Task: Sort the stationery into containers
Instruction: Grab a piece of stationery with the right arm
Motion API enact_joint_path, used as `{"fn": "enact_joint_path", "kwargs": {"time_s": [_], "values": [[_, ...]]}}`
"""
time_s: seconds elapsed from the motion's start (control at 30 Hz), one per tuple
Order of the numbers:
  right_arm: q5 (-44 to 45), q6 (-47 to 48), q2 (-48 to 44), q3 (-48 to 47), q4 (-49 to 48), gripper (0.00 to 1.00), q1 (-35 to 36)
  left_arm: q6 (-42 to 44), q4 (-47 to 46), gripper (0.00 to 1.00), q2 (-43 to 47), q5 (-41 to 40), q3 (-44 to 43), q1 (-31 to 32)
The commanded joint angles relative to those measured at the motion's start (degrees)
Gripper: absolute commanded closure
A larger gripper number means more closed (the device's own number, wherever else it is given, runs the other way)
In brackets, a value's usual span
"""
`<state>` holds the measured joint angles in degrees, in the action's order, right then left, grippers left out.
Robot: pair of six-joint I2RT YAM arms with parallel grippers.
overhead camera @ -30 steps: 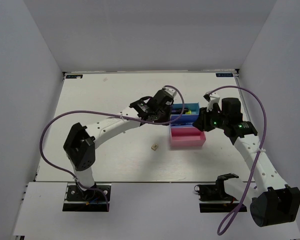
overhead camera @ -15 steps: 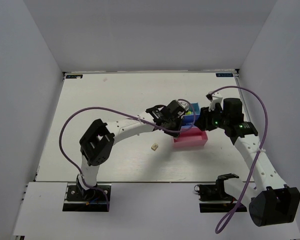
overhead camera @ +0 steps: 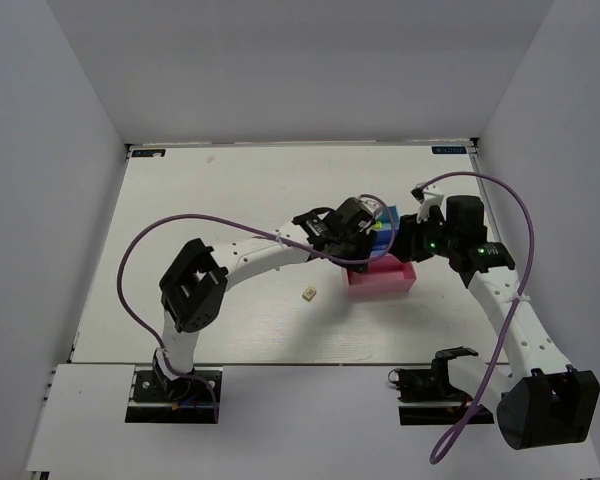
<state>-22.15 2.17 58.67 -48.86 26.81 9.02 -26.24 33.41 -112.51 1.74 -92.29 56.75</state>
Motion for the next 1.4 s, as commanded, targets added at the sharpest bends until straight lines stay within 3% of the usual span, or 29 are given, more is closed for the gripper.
{"fn": "enact_joint_path", "kwargs": {"time_s": [0.0,0.03,0.07,0.1,0.17,0.2,0.23,0.27,0.3,0.33,0.37,0.4,0.47,0.53,0.57,0.67,0.9,1.37], "values": [[-4.5,1.5,-0.5,0.4,-1.3,0.55,-0.3,0.4,0.3,0.49,4.7,-3.9,-1.5,-0.3],[-5.9,3.3,-0.7,1.0,-1.5,0.67,-0.2,0.4,0.3,0.59,7.4,-4.7,0.9,-0.8],[-7.7,4.3,-1.0,1.3,-1.4,0.9,-0.1,0.0,0.3,0.83,10.2,-5.6,2.0,-1.6],[-15.0,5.9,-0.8,1.7,-1.4,0.97,0.0,-0.2,0.3,0.91,13.9,-8.7,3.2,-2.3],[-21.0,15.3,0.7,2.9,-0.6,1.0,0.6,-1.1,1.4,0.98,17.7,-10.9,9.6,-3.8],[-32.5,22.0,1.5,2.6,0.3,0.97,1.4,-1.6,2.4,0.98,24.1,-12.6,11.2,-4.8],[-35.2,30.6,5.0,1.7,6.0,0.92,2.0,-1.8,3.5,0.94,26.3,-12.7,17.5,-7.9],[-40.0,36.0,6.5,0.8,8.9,0.85,3.5,-2.1,4.4,0.83,28.6,-12.8,19.9,-9.5],[-40.9,40.8,8.0,-0.6,13.8,0.72,5.6,-2.8,6.4,0.53,35.4,-12.5,24.7,-10.9],[-39.6,51.9,10.7,-1.3,15.6,0.64,6.4,-2.9,6.8,0.46,37.9,-11.0,27.3,-14.7],[-38.3,54.5,13.7,-2.1,18.0,0.55,8.8,-2.9,7.5,0.41,42.6,-10.2,29.9,-18.9],[-37.1,58.6,16.2,-3.8,18.0,0.48,11.2,-2.9,7.5,0.29,47.0,-8.1,37.5,-21.2],[-31.4,60.9,18.2,-4.9,14.8,0.33,14.6,-1.5,8.2,0.2,52.8,-4.2,42.0,-31.6],[-27.4,62.2,21.5,-6.4,12.9,0.27,19.8,0.2,8.9,0.17,57.8,0.6,49.6,-39.3],[-24.5,62.5,22.3,-7.4,10.9,0.27,21.0,0.9,8.9,0.17,58.4,6.3,52.7,-46.3],[-17.9,65.6,28.8,-11.1,9.4,0.26,26.9,1.4,7.4,0.16,62.0,8.5,58.7,-50.2],[-4.2,71.6,39.8,-17.1,6.6,0.35,34.8,2.0,7.4,0.15,66.3,11.2,58.4,-53.5],[1.1,73.8,50.9,-24.5,8.4,0.39,38.1,2.3,7.6,0.15,69.4,11.2,58.7,-53.5]]}}
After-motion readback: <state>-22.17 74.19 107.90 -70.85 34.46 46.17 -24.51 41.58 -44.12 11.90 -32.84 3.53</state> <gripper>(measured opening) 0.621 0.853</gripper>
